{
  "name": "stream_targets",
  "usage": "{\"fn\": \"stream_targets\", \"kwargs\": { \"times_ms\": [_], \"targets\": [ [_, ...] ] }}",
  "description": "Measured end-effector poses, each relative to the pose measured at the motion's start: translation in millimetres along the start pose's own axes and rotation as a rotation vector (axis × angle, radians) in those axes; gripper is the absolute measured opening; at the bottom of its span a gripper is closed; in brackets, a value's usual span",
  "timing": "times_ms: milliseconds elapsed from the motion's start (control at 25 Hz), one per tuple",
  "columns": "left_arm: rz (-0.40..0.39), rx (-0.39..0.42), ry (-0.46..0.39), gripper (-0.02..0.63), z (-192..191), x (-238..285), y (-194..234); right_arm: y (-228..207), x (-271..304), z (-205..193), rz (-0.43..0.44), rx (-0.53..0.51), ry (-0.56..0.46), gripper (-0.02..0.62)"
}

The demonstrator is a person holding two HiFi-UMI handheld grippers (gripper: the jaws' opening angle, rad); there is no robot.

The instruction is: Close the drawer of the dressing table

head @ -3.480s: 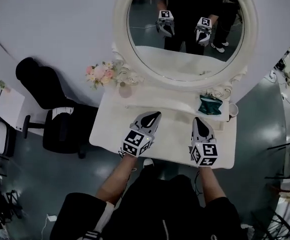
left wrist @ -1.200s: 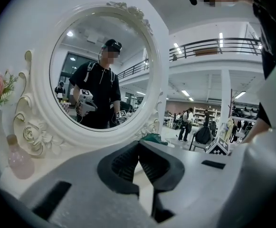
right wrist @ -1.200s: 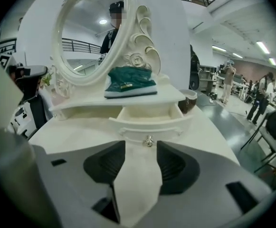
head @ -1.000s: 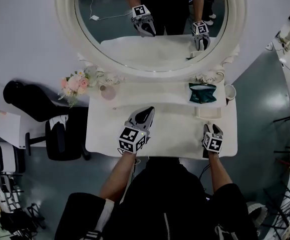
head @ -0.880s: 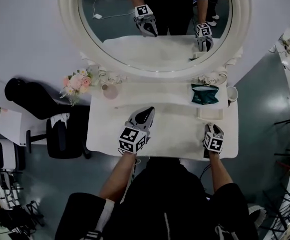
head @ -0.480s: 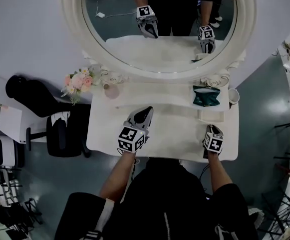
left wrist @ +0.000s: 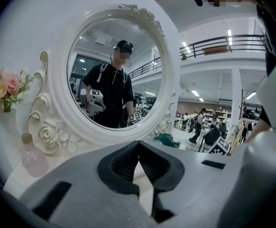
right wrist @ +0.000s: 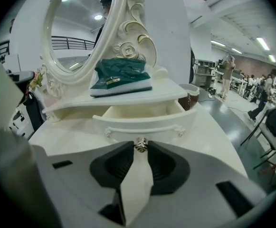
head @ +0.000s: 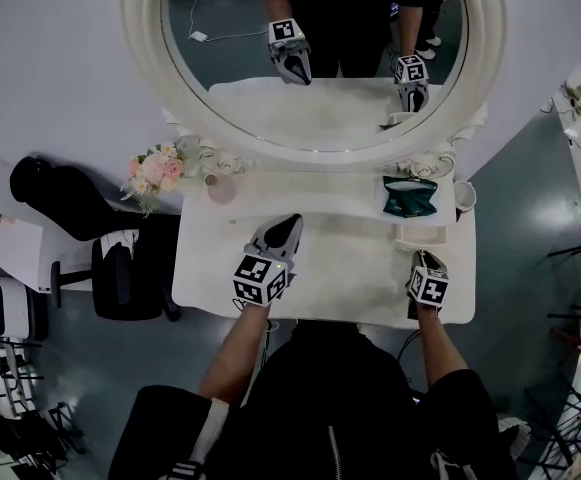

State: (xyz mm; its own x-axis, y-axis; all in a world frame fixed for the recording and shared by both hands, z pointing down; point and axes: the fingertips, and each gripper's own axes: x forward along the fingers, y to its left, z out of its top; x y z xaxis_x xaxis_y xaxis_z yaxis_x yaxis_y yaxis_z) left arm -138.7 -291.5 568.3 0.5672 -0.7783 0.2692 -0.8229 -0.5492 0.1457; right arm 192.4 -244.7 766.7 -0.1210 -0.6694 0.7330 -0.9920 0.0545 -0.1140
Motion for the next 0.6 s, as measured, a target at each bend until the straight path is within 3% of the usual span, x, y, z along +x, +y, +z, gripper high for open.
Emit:
{"fn": "stream_targets", "kwargs": {
  "times_ms": [600],
  "targets": [
    [0.034,-0.013,0.013,0.005,-4.3,3.8,16.7,-2.2,25.3,21.2,0.001,-0.001,0.012,0.095]
  ]
}}
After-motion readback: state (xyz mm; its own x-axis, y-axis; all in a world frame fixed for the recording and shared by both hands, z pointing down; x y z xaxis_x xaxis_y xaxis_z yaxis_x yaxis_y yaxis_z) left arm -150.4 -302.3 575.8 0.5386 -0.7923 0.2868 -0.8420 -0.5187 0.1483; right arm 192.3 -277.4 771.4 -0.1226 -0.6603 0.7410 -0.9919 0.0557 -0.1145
